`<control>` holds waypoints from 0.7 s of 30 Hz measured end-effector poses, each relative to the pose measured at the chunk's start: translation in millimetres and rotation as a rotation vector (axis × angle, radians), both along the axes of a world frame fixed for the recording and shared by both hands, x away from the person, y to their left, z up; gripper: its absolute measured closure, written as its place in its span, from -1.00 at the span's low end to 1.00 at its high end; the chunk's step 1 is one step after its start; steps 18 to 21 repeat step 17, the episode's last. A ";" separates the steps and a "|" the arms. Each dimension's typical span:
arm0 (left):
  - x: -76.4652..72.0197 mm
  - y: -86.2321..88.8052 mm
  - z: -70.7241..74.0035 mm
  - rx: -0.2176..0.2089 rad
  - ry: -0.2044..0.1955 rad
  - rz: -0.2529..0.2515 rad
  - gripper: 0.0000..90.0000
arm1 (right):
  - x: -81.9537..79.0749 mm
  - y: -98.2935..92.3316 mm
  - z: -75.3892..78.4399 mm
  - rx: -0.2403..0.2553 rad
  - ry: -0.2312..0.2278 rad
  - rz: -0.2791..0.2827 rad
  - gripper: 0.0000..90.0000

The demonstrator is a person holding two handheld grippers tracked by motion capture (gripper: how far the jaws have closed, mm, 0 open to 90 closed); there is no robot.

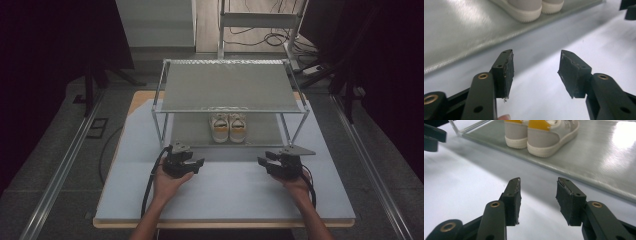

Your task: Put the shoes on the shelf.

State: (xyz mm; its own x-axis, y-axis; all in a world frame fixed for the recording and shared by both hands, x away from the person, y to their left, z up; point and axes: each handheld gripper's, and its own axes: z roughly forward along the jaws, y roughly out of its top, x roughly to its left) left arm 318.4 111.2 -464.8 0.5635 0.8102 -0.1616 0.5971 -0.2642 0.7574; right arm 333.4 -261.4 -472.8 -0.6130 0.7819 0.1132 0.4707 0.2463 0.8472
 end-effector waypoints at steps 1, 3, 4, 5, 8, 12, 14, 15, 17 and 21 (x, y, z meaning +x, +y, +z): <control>-2.7 2.7 -0.8 0.000 0.000 0.005 -0.02 | -3.6 -3.5 -0.7 -0.003 -0.002 -0.006 0.20; -7.4 7.7 -2.3 0.006 0.001 0.010 -0.03 | -8.8 -9.6 -1.7 -0.008 -0.002 -0.010 0.19; -9.1 9.6 -3.1 0.006 0.000 0.012 -0.04 | -11.3 -12.4 -2.2 -0.009 -0.002 -0.014 0.19; -10.9 12.0 -4.0 0.009 0.003 0.015 -0.04 | -13.0 -14.6 -2.6 -0.010 -0.003 -0.017 0.19; -15.5 18.5 -7.8 0.005 0.008 0.025 -0.05 | -18.9 -23.8 -4.9 -0.011 -0.002 -0.034 0.19; -17.0 21.8 -11.4 0.014 0.013 0.034 -0.07 | -21.0 -28.4 -7.0 -0.010 0.002 -0.048 0.17; -18.5 22.7 -11.3 0.010 0.010 0.035 -0.07 | -21.2 -28.2 -6.6 -0.011 0.000 -0.046 0.16; -20.0 23.4 -11.2 0.011 0.009 0.039 -0.08 | -21.5 -27.8 -6.4 -0.008 -0.003 -0.046 0.14; -23.9 26.9 -11.2 0.021 -0.003 0.046 -0.11 | -22.8 -28.6 -5.5 -0.014 -0.004 -0.040 0.10; -23.9 26.9 -11.2 0.021 -0.003 0.046 -0.11 | -22.8 -28.6 -5.5 -0.014 -0.004 -0.040 0.10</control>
